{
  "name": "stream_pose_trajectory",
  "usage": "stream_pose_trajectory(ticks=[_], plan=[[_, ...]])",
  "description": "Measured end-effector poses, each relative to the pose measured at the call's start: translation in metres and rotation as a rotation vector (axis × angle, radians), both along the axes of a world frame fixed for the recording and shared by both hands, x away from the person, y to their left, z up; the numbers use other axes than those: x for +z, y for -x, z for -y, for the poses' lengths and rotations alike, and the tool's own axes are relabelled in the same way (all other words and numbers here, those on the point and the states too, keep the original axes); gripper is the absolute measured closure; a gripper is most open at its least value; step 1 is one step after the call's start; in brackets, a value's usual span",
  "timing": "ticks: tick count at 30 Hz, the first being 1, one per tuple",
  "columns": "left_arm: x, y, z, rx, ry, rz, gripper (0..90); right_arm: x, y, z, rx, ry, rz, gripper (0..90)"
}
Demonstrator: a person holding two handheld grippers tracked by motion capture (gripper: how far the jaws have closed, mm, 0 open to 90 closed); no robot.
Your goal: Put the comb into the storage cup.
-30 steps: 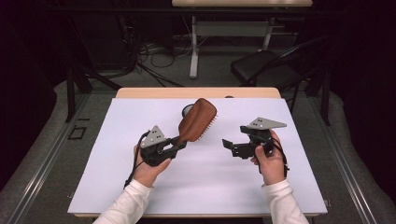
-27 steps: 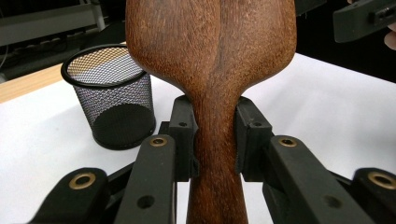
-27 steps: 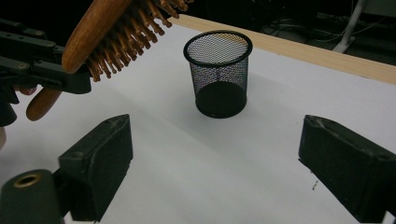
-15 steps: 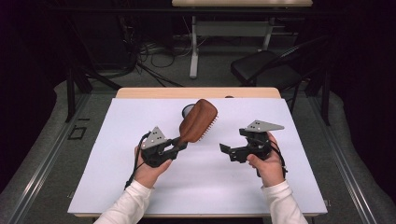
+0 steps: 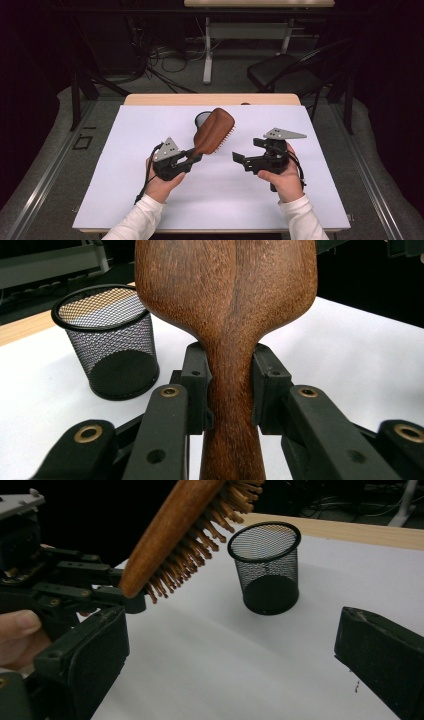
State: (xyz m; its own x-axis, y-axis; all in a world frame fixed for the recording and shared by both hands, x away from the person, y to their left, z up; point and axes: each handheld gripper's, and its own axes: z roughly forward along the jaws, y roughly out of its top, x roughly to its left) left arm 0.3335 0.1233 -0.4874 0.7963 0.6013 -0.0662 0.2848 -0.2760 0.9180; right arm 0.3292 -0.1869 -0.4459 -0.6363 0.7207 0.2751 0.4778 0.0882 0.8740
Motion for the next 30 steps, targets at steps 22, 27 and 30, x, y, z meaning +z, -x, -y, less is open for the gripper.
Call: stream_pose_trajectory(ticks=[22, 27, 30], plan=[[-0.008, 0.004, 0.012, -0.036, -0.015, -0.017, 72.3, -0.008, -0.001, -0.011, 0.02, -0.107, -0.097, 10.4], [-0.009, 0.005, 0.014, -0.045, -0.023, -0.011, 72.3, -0.008, 0.0, -0.012, 0.004, -0.11, -0.104, 10.4], [-0.01, 0.006, 0.016, -0.048, -0.023, -0.013, 72.3, -0.008, -0.001, -0.011, -0.001, -0.13, -0.111, 10.4]])
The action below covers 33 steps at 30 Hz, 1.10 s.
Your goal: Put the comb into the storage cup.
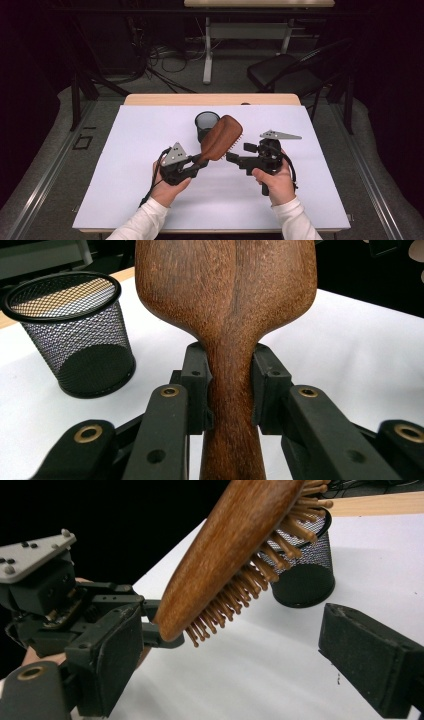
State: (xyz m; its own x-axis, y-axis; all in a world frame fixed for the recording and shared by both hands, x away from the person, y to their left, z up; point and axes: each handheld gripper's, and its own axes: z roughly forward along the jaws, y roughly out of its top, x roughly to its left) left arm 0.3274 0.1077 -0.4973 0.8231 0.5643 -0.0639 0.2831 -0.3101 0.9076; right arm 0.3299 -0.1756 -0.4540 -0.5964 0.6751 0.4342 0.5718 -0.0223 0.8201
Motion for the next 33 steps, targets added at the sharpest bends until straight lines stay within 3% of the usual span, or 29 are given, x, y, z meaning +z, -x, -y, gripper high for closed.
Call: stream_pose_trajectory(ticks=[22, 33], plan=[[0.0, 0.007, 0.009, -0.035, 0.003, 0.013, 72.2, -0.004, -0.009, 0.001, -0.004, -0.123, -0.067, 14.0], [-0.003, 0.01, 0.014, -0.046, -0.001, 0.014, 72.3, -0.008, -0.016, 0.0, -0.012, -0.157, -0.09, 14.3]])
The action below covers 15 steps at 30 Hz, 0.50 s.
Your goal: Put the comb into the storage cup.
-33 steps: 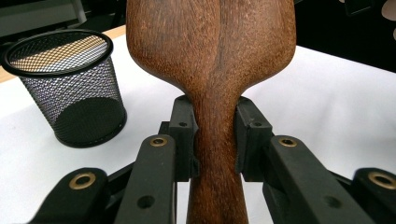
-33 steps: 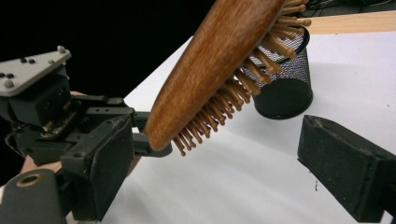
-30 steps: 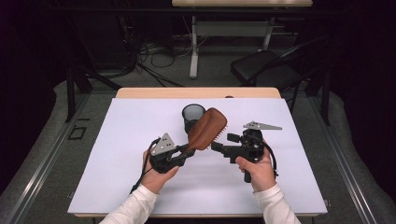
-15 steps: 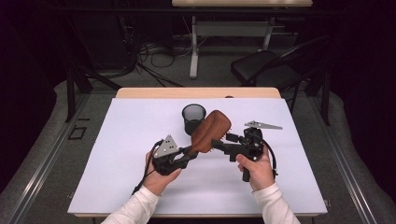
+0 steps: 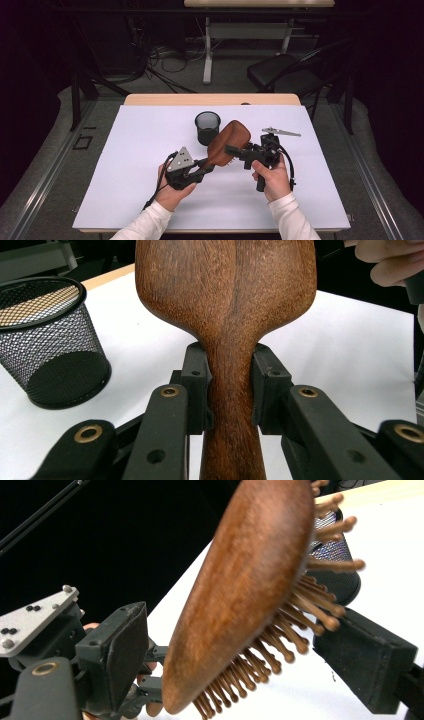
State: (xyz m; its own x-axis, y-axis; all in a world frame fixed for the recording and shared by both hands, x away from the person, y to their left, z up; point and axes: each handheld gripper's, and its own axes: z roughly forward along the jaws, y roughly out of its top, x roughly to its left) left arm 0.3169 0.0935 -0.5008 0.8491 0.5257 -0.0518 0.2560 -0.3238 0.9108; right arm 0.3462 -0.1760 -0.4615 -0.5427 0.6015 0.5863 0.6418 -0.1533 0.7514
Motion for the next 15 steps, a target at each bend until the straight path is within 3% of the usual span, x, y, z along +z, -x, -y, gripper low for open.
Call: stream_pose_trajectory(ticks=[15], plan=[[-0.0018, 0.0014, 0.0025, -0.005, -0.007, 0.001, 72.3, -0.0032, -0.0083, 0.0006, -0.031, -0.04, -0.025, 23.2]])
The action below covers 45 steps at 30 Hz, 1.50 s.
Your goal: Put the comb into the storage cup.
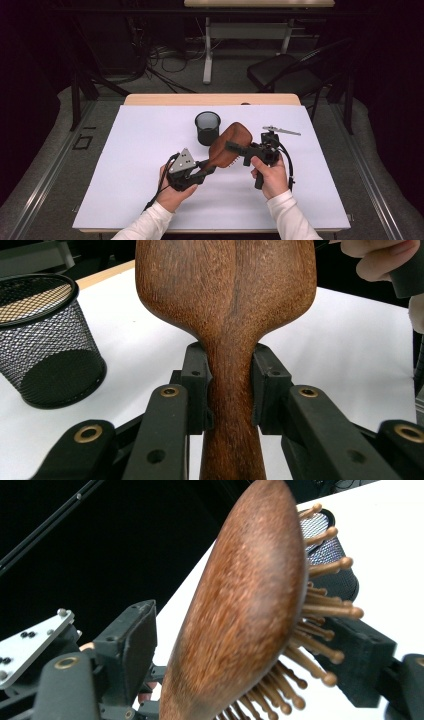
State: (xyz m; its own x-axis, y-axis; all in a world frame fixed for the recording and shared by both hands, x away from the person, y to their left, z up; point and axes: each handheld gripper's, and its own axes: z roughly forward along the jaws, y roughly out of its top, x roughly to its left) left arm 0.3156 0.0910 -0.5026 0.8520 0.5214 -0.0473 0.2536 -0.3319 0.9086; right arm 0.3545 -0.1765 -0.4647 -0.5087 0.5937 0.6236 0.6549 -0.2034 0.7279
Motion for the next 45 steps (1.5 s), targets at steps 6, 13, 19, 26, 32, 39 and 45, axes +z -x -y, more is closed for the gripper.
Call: stream_pose_trajectory(ticks=[6, 13, 19, 26, 32, 39, 45], plan=[[0.0, -0.001, 0.0, 0.0, -0.006, 0.003, 72.3, -0.001, -0.007, -0.002, 0.006, -0.012, -0.039, 26.0], [-0.001, -0.002, -0.001, 0.002, -0.007, 0.006, 72.3, -0.001, -0.013, -0.003, 0.009, -0.042, -0.071, 32.0], [-0.001, -0.002, -0.003, 0.01, 0.004, 0.0, 72.3, 0.001, -0.017, -0.007, 0.02, -0.03, -0.085, 34.4], [0.0, -0.004, -0.006, 0.015, 0.006, 0.0, 72.2, 0.003, -0.021, -0.01, 0.024, -0.02, -0.1, 37.0], [0.0, -0.004, -0.006, 0.021, 0.011, -0.001, 72.2, 0.004, -0.024, -0.011, 0.032, -0.022, -0.12, 38.4], [0.0, -0.006, -0.008, 0.025, 0.018, 0.0, 72.3, 0.008, -0.026, -0.015, 0.034, -0.006, -0.131, 38.7], [0.0, -0.006, -0.01, 0.03, 0.018, -0.001, 72.2, 0.009, -0.028, -0.017, 0.037, 0.0, -0.149, 39.2]])
